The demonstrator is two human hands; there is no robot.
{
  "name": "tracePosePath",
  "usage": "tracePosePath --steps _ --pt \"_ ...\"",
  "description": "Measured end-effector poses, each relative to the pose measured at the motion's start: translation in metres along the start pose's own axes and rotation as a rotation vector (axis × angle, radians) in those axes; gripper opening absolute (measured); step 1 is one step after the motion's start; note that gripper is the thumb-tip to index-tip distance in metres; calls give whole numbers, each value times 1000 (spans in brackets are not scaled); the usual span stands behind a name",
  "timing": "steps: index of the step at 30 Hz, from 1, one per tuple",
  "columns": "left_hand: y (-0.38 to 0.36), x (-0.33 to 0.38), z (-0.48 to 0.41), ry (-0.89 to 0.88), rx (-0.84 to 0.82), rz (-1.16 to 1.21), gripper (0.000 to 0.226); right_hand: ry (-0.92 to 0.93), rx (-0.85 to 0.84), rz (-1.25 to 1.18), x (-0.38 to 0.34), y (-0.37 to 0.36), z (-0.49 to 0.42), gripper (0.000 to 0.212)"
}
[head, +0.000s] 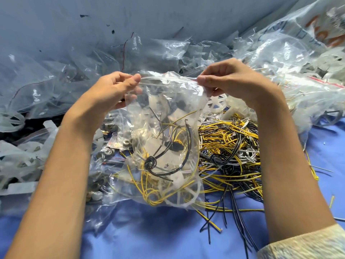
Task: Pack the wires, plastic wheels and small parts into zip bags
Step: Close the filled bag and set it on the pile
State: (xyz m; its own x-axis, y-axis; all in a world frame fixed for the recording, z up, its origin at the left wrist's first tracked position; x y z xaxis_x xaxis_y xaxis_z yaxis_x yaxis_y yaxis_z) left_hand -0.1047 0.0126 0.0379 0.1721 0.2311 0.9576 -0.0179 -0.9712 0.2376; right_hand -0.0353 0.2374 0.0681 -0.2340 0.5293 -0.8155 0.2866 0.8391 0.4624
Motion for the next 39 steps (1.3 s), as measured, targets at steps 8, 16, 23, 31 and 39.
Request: tracePosePath --steps 8,16,23,31,39 --pt "-21 40 24 -505 -158 -355 13 -109 -18 11 8 -15 -3 51" --pt "-34 -8 22 -294 -429 -802 25 -61 -77 461 46 -51 -20 44" --pt "-28 -12 18 -261 -429 -803 29 -216 -28 747 81 -55 -20 40" --pt "-36 8 24 -386 -371 -678 12 -215 237 611 68 -20 -14 17" --pt "-49 38 39 -464 -345 -422 20 -159 456 -57 28 4 -21 14"
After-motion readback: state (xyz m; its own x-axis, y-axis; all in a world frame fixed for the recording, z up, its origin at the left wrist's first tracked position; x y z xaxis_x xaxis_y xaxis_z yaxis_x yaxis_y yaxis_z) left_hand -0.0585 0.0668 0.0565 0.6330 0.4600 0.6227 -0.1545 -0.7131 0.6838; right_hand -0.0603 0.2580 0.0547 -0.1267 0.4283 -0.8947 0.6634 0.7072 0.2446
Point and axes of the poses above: each hand's wrist, its own z-axis away from the middle knuckle, its own y-axis out of the back of the hand, x = y × z, the point moved 8 cm from there along -z, towards the middle knuckle, and after that the axes turned 14 degrees about x, right-handed, at the moved point
